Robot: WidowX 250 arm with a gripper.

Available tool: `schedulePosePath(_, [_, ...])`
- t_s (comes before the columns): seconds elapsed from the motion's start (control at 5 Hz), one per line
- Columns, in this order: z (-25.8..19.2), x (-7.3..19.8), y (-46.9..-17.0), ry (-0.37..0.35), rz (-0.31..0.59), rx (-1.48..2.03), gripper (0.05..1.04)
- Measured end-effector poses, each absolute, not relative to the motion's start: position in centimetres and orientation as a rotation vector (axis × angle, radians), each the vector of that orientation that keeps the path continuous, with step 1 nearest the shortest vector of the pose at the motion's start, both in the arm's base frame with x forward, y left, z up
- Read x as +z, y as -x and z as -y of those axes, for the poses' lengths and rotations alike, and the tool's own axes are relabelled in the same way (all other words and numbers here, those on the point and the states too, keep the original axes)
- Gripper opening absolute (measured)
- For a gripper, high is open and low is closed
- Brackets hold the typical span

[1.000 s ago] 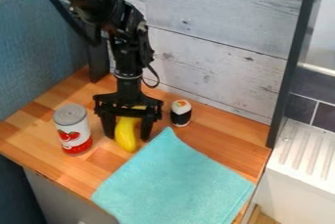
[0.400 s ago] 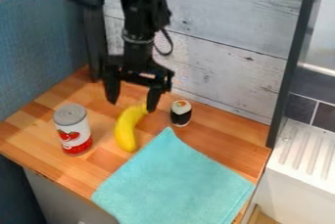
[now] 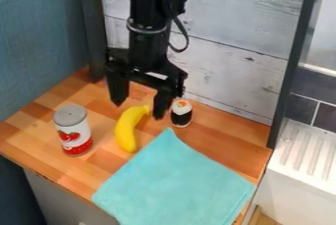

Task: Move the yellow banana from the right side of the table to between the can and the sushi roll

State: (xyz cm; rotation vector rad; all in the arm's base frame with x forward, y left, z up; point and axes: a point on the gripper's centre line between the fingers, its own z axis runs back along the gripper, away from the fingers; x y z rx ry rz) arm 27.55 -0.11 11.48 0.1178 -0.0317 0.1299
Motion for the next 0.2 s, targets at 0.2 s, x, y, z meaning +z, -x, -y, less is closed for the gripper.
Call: schedulePosePath(0.2, [0.21,10.79,-25.48,-0.084,-0.061,0.131,1.001])
